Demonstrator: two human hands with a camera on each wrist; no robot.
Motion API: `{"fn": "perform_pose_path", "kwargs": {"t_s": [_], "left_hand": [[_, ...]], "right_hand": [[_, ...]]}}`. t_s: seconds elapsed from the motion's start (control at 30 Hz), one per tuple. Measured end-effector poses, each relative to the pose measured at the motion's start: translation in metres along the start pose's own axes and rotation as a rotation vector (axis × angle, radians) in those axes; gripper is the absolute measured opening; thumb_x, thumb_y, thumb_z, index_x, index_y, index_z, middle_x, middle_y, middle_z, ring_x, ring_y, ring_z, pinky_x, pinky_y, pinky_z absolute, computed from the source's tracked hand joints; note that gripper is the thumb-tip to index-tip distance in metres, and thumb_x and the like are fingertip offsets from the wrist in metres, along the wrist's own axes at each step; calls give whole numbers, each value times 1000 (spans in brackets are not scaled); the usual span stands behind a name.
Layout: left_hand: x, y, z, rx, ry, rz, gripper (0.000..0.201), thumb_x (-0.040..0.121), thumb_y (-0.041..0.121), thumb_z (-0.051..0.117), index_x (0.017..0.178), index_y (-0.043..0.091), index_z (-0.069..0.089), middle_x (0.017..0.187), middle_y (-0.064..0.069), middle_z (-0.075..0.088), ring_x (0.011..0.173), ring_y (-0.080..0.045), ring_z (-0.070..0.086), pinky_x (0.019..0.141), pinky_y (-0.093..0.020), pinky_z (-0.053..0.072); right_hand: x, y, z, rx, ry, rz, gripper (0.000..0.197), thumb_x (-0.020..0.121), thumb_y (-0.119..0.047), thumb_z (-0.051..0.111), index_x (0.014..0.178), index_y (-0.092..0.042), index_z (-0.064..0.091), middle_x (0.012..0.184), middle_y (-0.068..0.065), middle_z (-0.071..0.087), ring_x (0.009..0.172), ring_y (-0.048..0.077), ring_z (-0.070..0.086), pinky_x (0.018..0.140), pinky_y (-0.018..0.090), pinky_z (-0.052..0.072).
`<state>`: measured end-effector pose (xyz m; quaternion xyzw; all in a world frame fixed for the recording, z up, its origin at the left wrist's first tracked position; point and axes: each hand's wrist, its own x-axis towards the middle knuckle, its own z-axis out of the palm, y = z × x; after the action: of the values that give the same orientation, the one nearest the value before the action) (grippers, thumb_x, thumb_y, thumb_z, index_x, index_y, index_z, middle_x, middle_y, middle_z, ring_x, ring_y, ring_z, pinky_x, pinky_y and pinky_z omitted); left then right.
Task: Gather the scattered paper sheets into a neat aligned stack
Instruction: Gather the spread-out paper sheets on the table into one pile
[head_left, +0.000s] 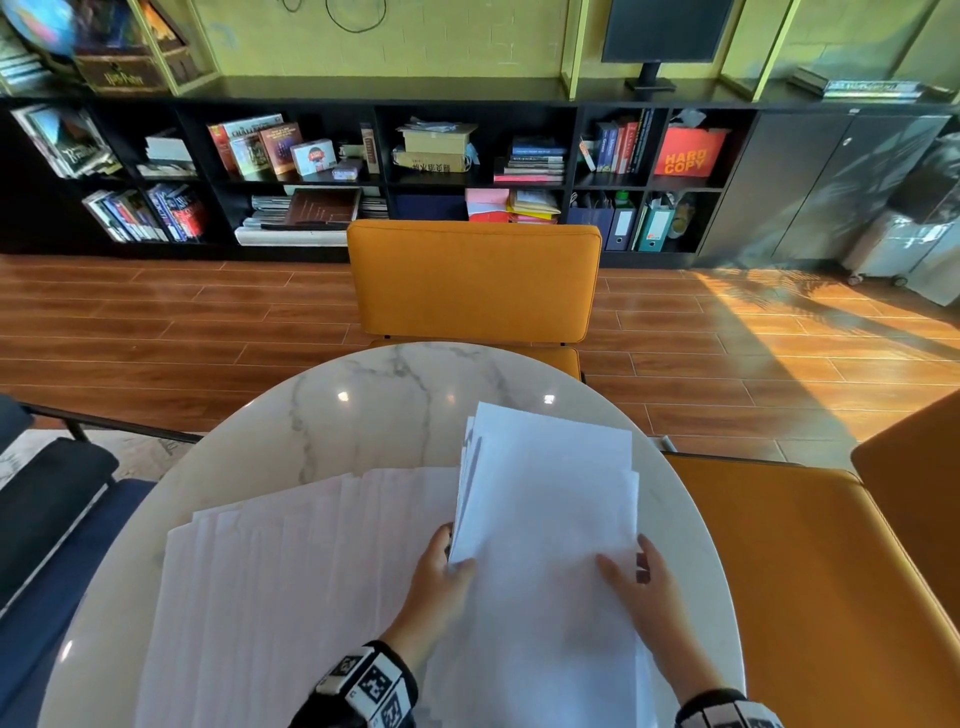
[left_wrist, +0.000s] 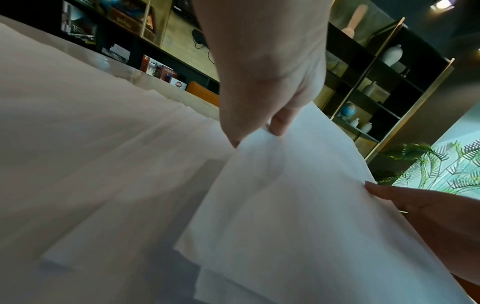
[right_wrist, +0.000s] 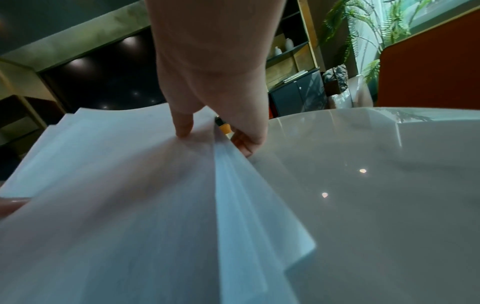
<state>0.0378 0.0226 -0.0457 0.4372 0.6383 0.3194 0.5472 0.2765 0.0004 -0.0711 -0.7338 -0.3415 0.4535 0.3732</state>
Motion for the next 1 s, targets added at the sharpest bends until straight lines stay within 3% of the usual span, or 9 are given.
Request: {"fn": "perform_pose_path", "kwargs": {"t_s": [0.13,0.27,0.37,0.47,0.63,0.7,0.8,0.9,1.0], "left_hand": [[-6,0,-5,-58,-24,-60,30,85,1,58,100,27,56,101,-6,72,90,-29,72,78,-41,58],[-10,-2,-18,-36,-18,-97,31,87,3,52,114,19,52,106,-11,67,97,-33,67,81,-39,53],[-9,-10,-36,53,102,-133,36,90,10,50,125,12,51,103,-10,63,88,-25,62,76,-35,50],[-11,-17,-56,144,229,-183,41,87,7,49,127,8,53,124,-11,58,108,-25,58,82,-28,44],[-15,-23,-68,160,269,-259,50,84,8,50,133,6,50,137,-16,53,123,-32,53,101,-37,46],[-15,-22,-68,140,260,-271,51,84,8,50,134,6,48,137,-15,52,122,-32,52,98,-36,46],[-12,-21,-68,150,223,-317,54,81,14,53,134,7,47,135,-13,52,122,-33,52,94,-37,46],[-3,-29,-69,222,220,-308,46,69,20,51,113,8,62,104,-10,67,90,-28,65,67,-30,52],[-1,-29,-66,240,244,-266,39,76,10,51,115,8,59,105,-12,66,87,-25,62,60,-26,45]], "right_hand": [[-5,2,1,117,-53,6,35,84,-18,67,116,-7,60,99,9,72,88,27,70,80,46,58],[-10,3,11,111,-16,-9,23,85,-8,63,108,-8,60,98,13,71,85,30,68,80,48,57],[-13,2,16,57,-1,-15,15,85,-6,61,99,-11,58,100,16,69,83,29,66,76,43,55],[-13,5,18,-53,17,-18,23,85,-6,61,108,-6,58,106,20,67,89,33,63,81,44,53],[-11,12,21,-269,26,9,52,84,-14,64,131,-2,49,125,22,59,108,37,59,93,47,49],[-10,13,22,-374,40,34,63,83,-19,65,140,-4,40,134,22,49,118,38,52,99,45,44],[-10,11,25,-437,57,53,61,83,-17,63,139,-5,42,132,23,44,115,39,52,99,44,45],[-11,10,28,-477,46,76,61,82,-12,61,140,-7,41,133,19,41,113,39,53,98,44,47],[-12,8,31,-500,33,86,61,82,-9,57,141,-11,41,131,17,42,112,38,53,97,44,48]]}}
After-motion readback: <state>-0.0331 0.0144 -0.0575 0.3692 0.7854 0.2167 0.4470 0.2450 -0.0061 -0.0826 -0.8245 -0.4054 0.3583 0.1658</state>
